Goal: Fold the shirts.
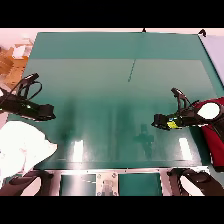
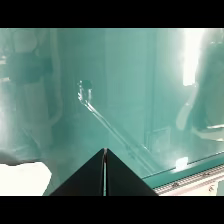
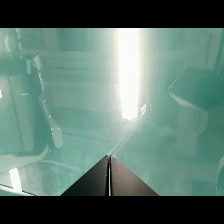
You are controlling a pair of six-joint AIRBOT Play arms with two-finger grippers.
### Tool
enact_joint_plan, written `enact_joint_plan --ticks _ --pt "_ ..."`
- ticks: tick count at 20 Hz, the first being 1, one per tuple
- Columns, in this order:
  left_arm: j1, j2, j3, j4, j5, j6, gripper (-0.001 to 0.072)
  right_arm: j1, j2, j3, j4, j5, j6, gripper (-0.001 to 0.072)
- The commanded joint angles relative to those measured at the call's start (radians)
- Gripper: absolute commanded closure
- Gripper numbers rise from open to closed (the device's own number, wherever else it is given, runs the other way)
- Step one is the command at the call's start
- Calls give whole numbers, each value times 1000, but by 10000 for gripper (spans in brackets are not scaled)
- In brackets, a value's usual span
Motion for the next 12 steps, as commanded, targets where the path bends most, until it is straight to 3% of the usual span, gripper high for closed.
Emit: enact_joint_plan --ticks 1,3,5,6,7,8,12 --pt "0 1 -1 38 -2 -7 685 2 0 -1 1 1 0 695" --pt "0 1 -1 192 -35 -58 685 2 0 -1 1 1 0 695" --pt "0 1 -14 485 -83 -151 682 2 0 -1 1 1 0 695" --pt "0 2 -40 629 -100 -182 488 2 0 -1 1 1 0 695" --pt "1 2 -79 735 -103 -212 52 2 0 -1 1 1 0 695" --pt "15 2 -132 803 -88 -240 35 2 0 -1 0 1 0 695" --pt "183 1 -369 805 130 -235 34 2 0 -1 1 1 0 695"
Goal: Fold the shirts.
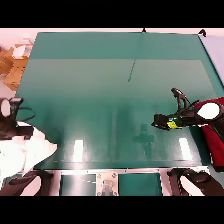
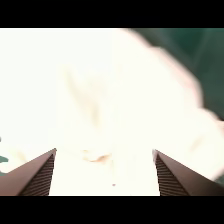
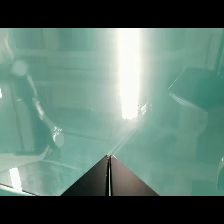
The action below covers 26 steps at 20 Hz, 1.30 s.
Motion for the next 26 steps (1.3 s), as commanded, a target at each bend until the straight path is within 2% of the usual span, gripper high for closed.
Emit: enact_joint_plan --ticks 1,4,5,6,8,12,14,15,18,20,23,26 --pt "128 0 -172 101 196 -29 35 1 0 0 0 0 0 695" --pt "201 0 -233 16 381 17 49 1 0 0 0 0 0 695" --pt "208 0 -237 -24 427 37 172 1 0 0 0 0 0 695" --pt "210 0 -237 -67 468 64 373 1 0 0 0 0 0 695" --pt "210 0 -235 -127 510 82 681 1 0 0 0 0 0 695" --pt "210 0 -144 -239 454 87 685 1 0 0 0 0 0 695" --pt "201 1 -10 -428 370 206 686 1 0 0 0 0 0 695" --pt "171 5 72 -511 312 253 686 1 0 0 0 0 0 695" --pt "-12 28 299 -661 244 259 686 1 0 0 0 0 0 695" --pt "-182 25 391 -678 309 247 686 1 0 0 0 0 0 695" --pt "-409 -40 412 -685 474 221 686 1 0 0 0 0 0 695" --pt "-556 -178 412 -726 586 240 683 1 0 0 0 0 0 695"
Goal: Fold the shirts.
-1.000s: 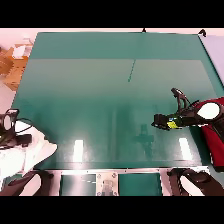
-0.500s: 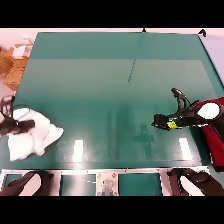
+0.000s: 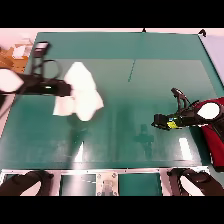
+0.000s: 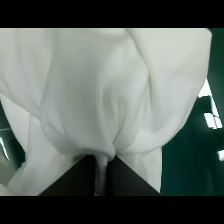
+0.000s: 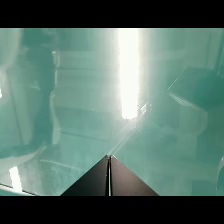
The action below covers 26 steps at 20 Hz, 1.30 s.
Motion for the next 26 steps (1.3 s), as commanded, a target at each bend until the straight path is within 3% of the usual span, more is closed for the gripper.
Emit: enact_joint_plan --ticks 1,2,3,9,10,11,12,14,17,19,22,25,26 --pt "-178 -136 27 -73 153 11 502 1 0 0 0 0 0 695" --pt "-186 -169 34 -79 158 10 96 1 0 0 0 0 0 695" --pt "-180 -190 47 -68 142 2 -6 1 0 0 0 -3 0 695" --pt "106 -190 163 8 -224 3 -7 1 -1 -12 1 -37 0 695" --pt "158 -190 139 8 -256 3 -7 2 -6 -25 9 -85 0 673" --pt "196 -190 99 0 -262 3 -7 2 -21 -41 43 -146 -2 531" --pt "223 -190 45 -17 -254 4 -7 2 -43 -55 109 -194 -28 404" --pt "248 -192 -106 -105 -195 44 -7 16 -116 -73 291 -267 -161 375" --pt "247 -196 -303 -292 12 166 -7 122 -275 -73 483 -370 -285 298" --pt "247 -228 -369 -435 102 246 -6 217 -388 -60 594 -444 -338 299" --pt "247 -319 -378 -631 101 391 -7 324 -549 9 737 -471 -422 300" --pt "248 -379 -378 -658 112 415 -5 381 -662 108 790 -470 -438 313" --pt "248 -387 -378 -665 120 422 67 388 -679 135 790 -468 -438 376"
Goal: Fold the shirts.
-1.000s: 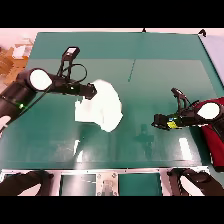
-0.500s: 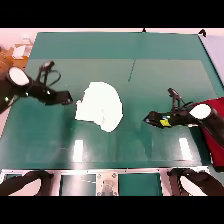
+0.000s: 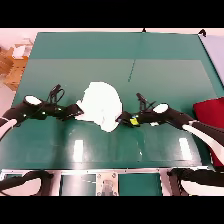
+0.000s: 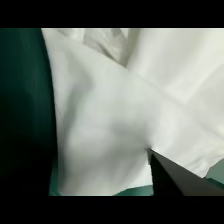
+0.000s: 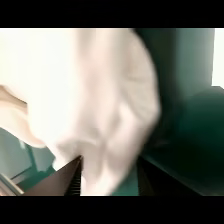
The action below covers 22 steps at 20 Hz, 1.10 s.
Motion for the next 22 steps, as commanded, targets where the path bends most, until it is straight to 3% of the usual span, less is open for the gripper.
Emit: enact_joint_plan --ticks 1,2,3,9,13,18,22 --pt "1 -54 -14 -95 48 79 358 51 -100 90 71 -13 -40 483" --pt "1 -54 -13 -122 62 97 657 46 -99 106 71 8 -59 604" --pt "1 -54 -4 -145 56 119 684 33 -97 121 69 46 -83 695" --pt "8 103 253 -135 -143 110 685 -208 143 233 23 292 -84 696" --pt "8 333 573 -111 -151 58 685 -432 380 465 23 482 -35 695" --pt "8 464 1037 20 -159 -55 685 -605 576 797 23 550 3 695" --pt "8 470 1335 83 -144 -122 685 -629 661 1000 23 549 3 695"
